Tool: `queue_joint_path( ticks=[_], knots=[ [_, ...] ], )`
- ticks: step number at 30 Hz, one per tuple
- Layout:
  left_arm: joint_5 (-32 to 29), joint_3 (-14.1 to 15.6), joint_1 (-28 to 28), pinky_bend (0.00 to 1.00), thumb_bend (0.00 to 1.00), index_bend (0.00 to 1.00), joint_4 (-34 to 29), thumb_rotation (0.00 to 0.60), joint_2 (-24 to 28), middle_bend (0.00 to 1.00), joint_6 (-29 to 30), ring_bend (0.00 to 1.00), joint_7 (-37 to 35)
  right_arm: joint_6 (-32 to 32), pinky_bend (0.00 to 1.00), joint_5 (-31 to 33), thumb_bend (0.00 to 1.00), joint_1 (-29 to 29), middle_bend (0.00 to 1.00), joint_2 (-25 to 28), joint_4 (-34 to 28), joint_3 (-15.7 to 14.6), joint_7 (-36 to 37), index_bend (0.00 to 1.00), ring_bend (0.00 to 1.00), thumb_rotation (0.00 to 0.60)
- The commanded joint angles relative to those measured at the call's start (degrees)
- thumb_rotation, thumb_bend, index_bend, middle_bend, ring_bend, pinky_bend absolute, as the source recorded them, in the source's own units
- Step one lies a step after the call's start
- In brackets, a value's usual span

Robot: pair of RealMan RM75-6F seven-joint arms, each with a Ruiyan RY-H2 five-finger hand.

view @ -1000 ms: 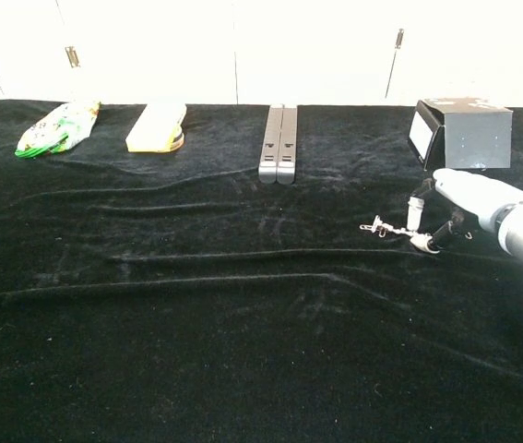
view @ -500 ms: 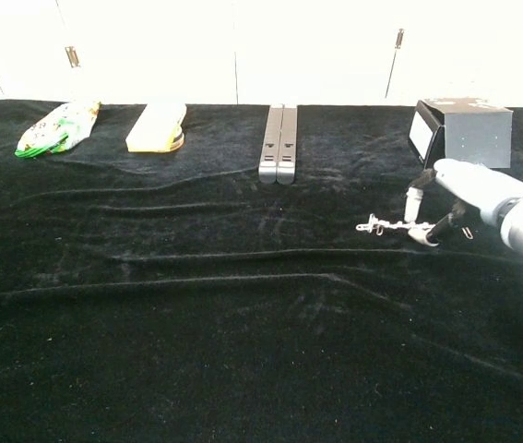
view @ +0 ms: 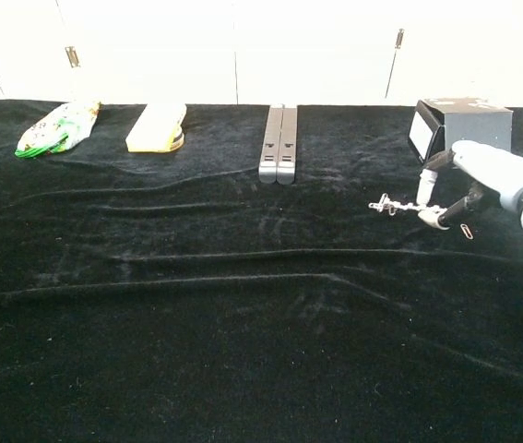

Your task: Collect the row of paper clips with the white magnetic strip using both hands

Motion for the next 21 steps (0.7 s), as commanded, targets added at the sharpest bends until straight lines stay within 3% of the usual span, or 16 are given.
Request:
queue_joint_path(
  ticks=[1, 12, 21],
  knots=[
    [0.02, 0.03, -0.02, 0.01, 0.46, 0.39, -0.03, 0.600, -0.02, 0.21, 0.01, 0.08, 0.15, 1.28, 0.00, -0.86, 0.48, -1.02, 0.22, 1.00, -1.17, -0.15, 0.80, 0.85, 0.08, 0.600],
    [0.53, 0.43, -0.36, 0.01, 0.46, 0.39, -0.68, 0.600, -0.27, 0.21, 0.25, 0.08, 2.09, 4.70, 0.00, -2.30, 0.48, -6.21, 0.22, 4.77, -3.19, -2.36, 3.78, 0.85, 0.08, 0.600],
    [0.37, 0.59, -0.84, 0.02, 0.46, 0.39, -1.26, 0.600, -0.42, 0.21, -0.41, 0.08, 3.84, 2.43, 0.00, -1.30, 0.48, -7.82, 0.22, 3.09, 2.77, -2.58, 7.53, 0.85, 0.08, 0.600]
  ],
)
